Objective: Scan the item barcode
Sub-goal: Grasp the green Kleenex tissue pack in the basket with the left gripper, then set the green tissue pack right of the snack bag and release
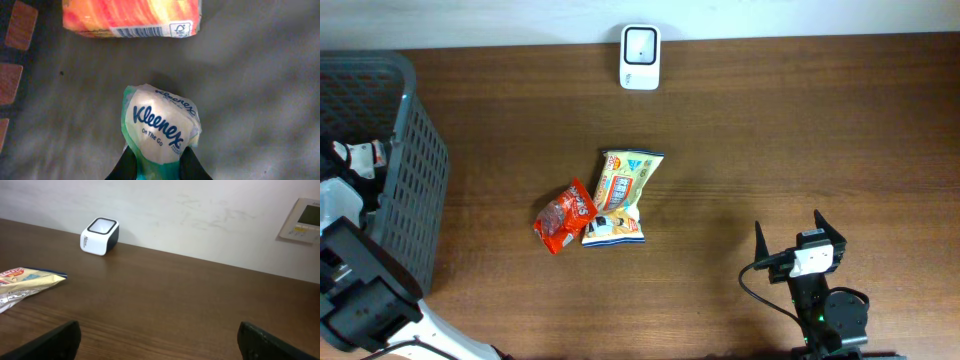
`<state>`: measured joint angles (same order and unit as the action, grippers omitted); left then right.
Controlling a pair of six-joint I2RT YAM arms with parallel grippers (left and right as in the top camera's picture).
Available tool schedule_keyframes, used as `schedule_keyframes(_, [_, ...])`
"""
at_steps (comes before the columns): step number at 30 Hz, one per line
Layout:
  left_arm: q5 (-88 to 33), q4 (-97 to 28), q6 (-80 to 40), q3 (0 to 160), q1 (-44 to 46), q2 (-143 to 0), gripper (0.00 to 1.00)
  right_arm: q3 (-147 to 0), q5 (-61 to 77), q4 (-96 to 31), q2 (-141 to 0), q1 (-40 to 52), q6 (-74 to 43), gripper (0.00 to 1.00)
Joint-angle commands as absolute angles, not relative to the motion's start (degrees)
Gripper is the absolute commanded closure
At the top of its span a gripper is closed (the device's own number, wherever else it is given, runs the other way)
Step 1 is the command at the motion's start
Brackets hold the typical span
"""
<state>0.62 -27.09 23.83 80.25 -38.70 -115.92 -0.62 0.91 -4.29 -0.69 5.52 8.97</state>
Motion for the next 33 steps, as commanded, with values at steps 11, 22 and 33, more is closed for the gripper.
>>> schedule_keyframes(11, [-8.6, -27.6, 6.3, 83.9, -35.4, -90.2, 0.97, -0.3, 0.4, -4.5, -0.4, 6.0, 8.6, 0.01])
schedule_keyframes(22, [-11.5, -27.4, -0.9, 83.9, -19.7, -73.1, 0.92, -0.3, 0.4, -4.5, -0.4, 6.0, 8.6, 0.01])
schedule_keyframes(33, [-11.2, -41.8, -0.8, 83.6, 10.9, -84.7, 0.91, -0.3, 0.4, -4.5, -0.4, 6.0, 8.6, 0.01])
